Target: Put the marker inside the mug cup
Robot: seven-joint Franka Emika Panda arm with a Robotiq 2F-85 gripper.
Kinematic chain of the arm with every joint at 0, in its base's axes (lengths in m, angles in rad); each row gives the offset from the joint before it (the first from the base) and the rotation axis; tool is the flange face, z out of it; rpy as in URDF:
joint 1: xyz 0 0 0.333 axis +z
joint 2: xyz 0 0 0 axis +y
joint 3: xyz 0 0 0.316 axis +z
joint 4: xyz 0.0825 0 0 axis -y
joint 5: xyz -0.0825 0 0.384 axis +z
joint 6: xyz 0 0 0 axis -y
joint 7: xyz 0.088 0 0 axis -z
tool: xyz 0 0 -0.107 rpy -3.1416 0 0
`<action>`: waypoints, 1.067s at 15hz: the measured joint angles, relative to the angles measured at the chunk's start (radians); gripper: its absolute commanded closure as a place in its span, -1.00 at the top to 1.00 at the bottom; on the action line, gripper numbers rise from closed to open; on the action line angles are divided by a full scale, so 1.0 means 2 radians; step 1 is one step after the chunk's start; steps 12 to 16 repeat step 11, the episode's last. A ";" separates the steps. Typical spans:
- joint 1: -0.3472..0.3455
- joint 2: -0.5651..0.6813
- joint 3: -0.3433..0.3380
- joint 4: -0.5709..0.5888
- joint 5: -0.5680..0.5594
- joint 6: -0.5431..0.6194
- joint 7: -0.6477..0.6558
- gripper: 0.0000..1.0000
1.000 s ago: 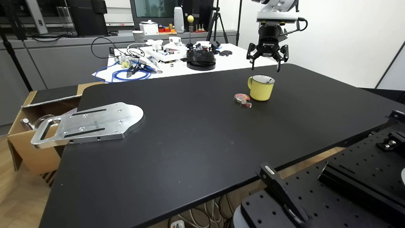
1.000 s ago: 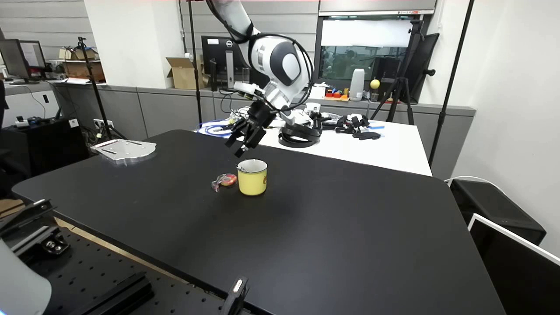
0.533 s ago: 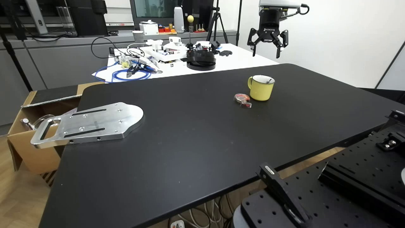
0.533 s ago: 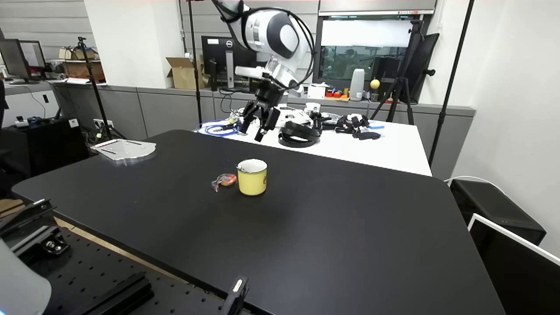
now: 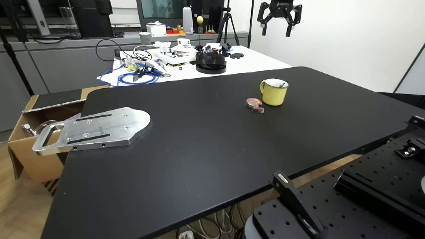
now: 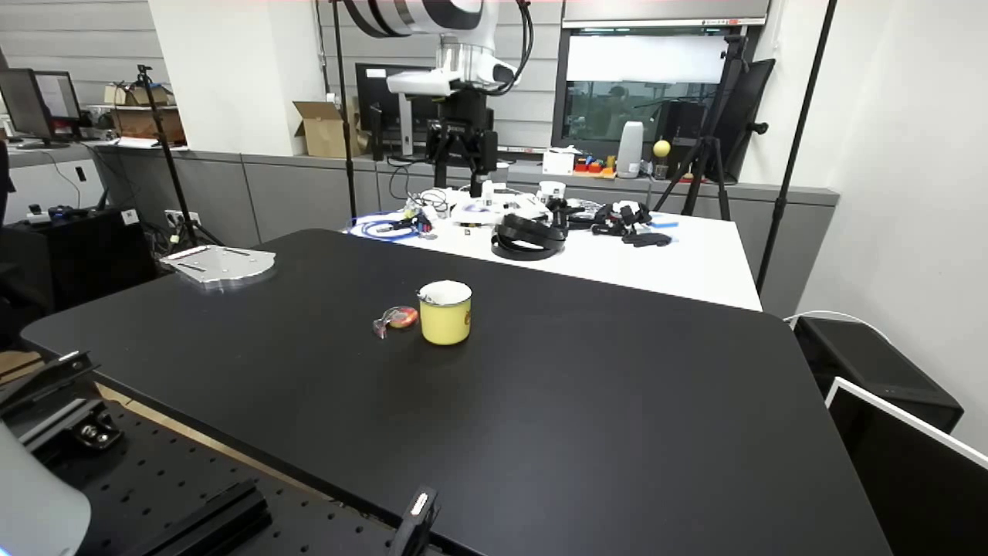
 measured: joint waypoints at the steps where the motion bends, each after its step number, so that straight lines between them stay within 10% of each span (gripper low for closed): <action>1: 0.001 -0.012 0.000 -0.014 -0.002 0.011 -0.001 1.00; 16: 0.002 -0.023 0.001 -0.032 -0.005 0.021 -0.005 1.00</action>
